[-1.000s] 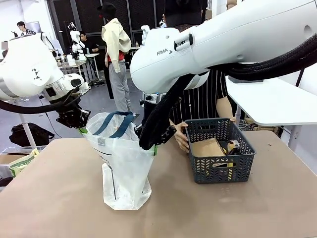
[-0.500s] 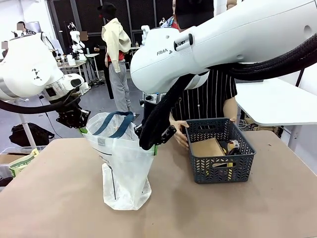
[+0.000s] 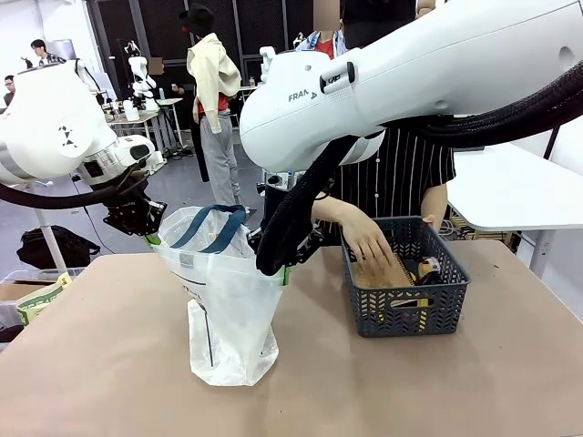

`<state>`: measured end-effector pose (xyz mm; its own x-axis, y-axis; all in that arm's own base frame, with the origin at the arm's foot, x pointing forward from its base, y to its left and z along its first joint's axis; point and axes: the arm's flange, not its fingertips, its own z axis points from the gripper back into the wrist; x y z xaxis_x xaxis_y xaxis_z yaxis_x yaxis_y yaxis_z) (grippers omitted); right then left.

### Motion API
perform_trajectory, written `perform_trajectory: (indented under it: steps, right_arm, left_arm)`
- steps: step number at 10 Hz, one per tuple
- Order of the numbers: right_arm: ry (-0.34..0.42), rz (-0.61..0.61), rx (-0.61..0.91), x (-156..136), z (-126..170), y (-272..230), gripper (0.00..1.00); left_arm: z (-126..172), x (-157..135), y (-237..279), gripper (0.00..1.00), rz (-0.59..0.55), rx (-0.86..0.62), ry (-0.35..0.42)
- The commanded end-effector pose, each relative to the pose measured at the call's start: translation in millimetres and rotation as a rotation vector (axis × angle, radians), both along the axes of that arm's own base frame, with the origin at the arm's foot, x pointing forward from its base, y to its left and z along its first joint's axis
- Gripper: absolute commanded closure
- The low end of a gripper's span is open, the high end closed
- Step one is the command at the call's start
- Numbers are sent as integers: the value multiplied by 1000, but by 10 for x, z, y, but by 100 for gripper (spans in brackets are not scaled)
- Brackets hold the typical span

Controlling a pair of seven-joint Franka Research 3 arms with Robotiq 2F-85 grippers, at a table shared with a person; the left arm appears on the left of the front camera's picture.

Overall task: Transfer purchased items from the store into the shopping bag.
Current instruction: Move the Reusable shopping bag to the right side of the table.

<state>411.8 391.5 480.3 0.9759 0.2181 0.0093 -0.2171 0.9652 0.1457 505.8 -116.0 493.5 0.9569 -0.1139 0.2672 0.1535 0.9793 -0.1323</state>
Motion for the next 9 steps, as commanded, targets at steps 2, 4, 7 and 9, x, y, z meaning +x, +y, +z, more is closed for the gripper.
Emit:
perform_trajectory:
  steps: [2,4,7,9]
  right_arm:
    - [4,7,13,-32,-11,-49,100]
    - [4,7,13,-32,-11,-49,100]
    - [4,7,13,-32,-11,-49,100]
    - [4,7,13,-32,-11,-49,100]
  left_arm:
    - [-2,-35,37,100,10,-6,-14]
    - [-2,-35,37,100,10,-6,-14]
    - [-2,-35,37,100,10,-6,-14]
    - [-2,-35,37,100,10,-6,-14]
